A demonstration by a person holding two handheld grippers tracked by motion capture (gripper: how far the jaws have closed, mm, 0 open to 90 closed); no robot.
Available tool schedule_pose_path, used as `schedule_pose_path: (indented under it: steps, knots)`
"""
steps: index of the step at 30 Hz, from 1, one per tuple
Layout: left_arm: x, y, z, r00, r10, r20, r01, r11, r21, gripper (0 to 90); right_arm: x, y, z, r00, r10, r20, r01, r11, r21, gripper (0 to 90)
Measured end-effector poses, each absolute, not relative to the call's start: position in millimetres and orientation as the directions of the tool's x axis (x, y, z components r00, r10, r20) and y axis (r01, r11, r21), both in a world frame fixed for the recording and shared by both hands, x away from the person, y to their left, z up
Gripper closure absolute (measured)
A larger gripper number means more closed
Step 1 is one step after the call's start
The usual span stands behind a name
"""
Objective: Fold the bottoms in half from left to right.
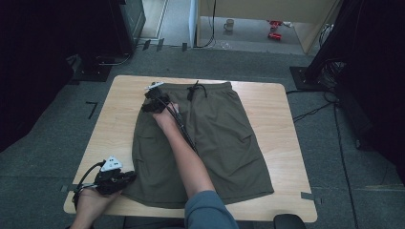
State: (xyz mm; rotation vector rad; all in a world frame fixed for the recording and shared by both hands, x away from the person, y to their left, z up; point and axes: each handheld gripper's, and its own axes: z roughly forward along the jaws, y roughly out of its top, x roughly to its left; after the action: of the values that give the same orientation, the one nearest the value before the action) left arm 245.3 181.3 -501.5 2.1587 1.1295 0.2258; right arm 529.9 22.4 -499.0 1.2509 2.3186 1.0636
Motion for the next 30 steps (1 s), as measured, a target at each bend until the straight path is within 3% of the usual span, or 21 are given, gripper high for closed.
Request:
schedule_pose_path:
  steps: [14,19,27,30]
  knots:
    - [246,179,-501,0.616,0.774,-0.147,0.658,-0.404,0.636,83.9,529,51,-513,-0.56,0.828,0.021,0.59,0.382,0.711,26.6]
    - [247,179,-501,0.612,0.775,-0.155,0.667,-0.401,0.628,89.5,526,43,-514,-0.555,0.831,0.023,0.573,0.363,0.735,44.3]
    - [250,176,-496,0.611,0.779,-0.142,0.655,-0.396,0.643,90.0,525,30,-511,-0.548,0.836,0.024,0.584,0.362,0.727,77.7]
    - [251,175,-491,0.614,0.773,-0.157,0.648,-0.38,0.66,90.0,527,27,-509,-0.536,0.843,0.045,0.61,0.35,0.711,84.0]
